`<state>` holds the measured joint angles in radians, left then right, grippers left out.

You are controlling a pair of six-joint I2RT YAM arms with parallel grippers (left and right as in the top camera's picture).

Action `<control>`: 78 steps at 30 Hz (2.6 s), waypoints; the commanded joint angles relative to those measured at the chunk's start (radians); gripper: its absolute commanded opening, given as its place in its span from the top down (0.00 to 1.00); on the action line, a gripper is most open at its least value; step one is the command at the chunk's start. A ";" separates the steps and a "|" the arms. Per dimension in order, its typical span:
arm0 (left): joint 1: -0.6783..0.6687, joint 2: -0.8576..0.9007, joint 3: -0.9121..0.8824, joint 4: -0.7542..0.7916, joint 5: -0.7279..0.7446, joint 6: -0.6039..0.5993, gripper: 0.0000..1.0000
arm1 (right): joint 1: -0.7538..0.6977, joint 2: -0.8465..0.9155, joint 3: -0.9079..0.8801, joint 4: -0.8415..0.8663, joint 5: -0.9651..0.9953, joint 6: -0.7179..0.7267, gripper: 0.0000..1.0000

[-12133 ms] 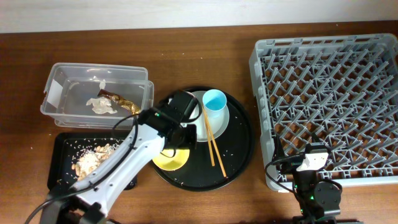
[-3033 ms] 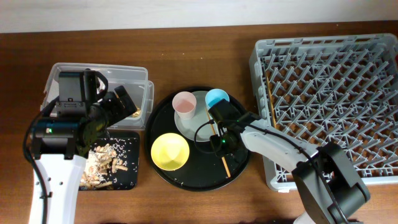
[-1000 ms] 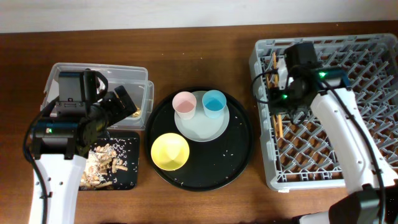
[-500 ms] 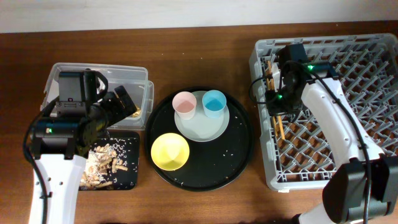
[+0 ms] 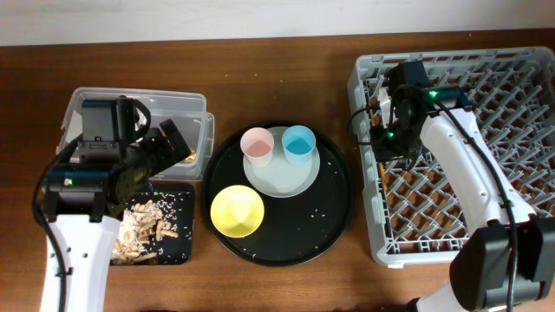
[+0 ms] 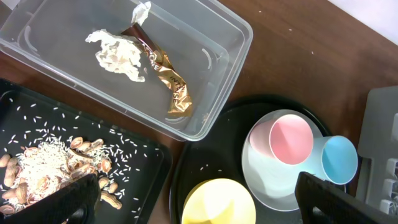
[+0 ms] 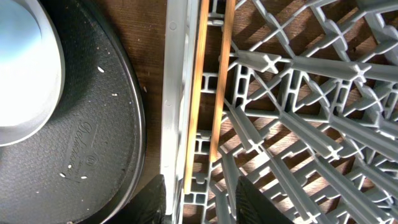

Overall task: Sort waste into correct bins and load items into the dishwasher rack
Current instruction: 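Release the chopstick in the rack and hold the right gripper there, then reach the left gripper to the pink cup and grasp it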

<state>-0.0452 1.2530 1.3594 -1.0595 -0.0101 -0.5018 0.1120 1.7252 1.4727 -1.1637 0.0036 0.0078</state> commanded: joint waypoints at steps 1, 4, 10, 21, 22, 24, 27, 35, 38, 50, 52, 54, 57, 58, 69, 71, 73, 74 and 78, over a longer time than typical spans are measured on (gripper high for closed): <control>0.003 -0.001 0.007 -0.001 0.007 0.002 0.01 | -0.003 0.006 0.002 0.000 0.009 0.000 0.60; 0.003 -0.001 0.007 -0.001 0.007 0.002 0.01 | -0.003 0.006 0.002 0.000 0.009 0.000 0.18; 0.003 0.000 0.007 -0.001 0.007 0.002 0.01 | -0.003 0.006 0.002 0.000 0.009 -0.001 0.02; 0.003 -0.001 0.007 0.000 0.007 0.002 0.01 | -0.003 0.006 0.002 0.000 0.009 0.000 0.02; 0.003 0.000 0.007 0.008 0.008 0.002 0.00 | -0.003 0.006 0.002 0.000 0.009 0.000 0.01; 0.003 0.000 0.007 0.031 0.007 0.002 0.01 | -0.003 0.006 0.002 0.000 0.009 0.000 0.02; 0.003 0.000 0.007 0.072 0.016 0.001 0.01 | -0.003 0.006 0.002 0.000 0.009 0.000 0.01; -0.063 0.023 -0.039 0.079 0.198 -0.035 0.01 | -0.003 0.006 0.002 0.000 0.009 0.000 0.02; -0.127 0.074 -0.051 0.102 0.198 -0.037 0.09 | -0.003 0.006 0.002 0.000 0.009 0.000 0.02; -0.310 0.281 -0.051 0.253 0.173 -0.037 0.36 | -0.003 0.006 0.002 0.000 0.009 0.000 0.02; -0.315 0.327 -0.051 0.260 0.132 -0.057 0.37 | -0.003 0.006 0.002 0.000 0.009 -0.001 0.02; -0.315 0.359 -0.051 0.265 0.132 -0.060 0.39 | -0.003 0.006 0.002 0.000 0.009 0.000 0.02; -0.315 0.409 -0.051 0.267 0.090 -0.064 0.41 | -0.003 0.006 0.002 0.000 0.009 0.000 0.02; -0.315 0.421 -0.051 0.267 0.076 -0.068 0.44 | -0.003 0.006 0.002 0.000 0.009 0.000 0.02; -0.315 0.516 -0.051 0.364 0.032 -0.082 0.53 | -0.003 0.006 0.002 0.000 0.009 0.000 0.02; -0.315 0.523 -0.051 0.375 0.031 -0.082 0.55 | -0.003 0.006 0.002 0.000 0.009 0.000 0.02; -0.315 0.532 -0.051 0.378 0.031 -0.082 0.57 | -0.003 0.006 0.002 0.000 0.009 -0.001 0.02; -0.315 0.537 -0.051 0.378 0.031 -0.082 0.57 | -0.003 0.006 0.002 0.000 0.009 0.000 0.02; -0.315 0.586 -0.051 0.378 0.032 -0.082 0.64 | -0.003 0.006 0.002 0.000 0.009 -0.001 0.01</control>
<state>-0.3580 1.7885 1.3167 -0.6853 0.0330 -0.5797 0.1120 1.7252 1.4727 -1.1633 0.0036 0.0036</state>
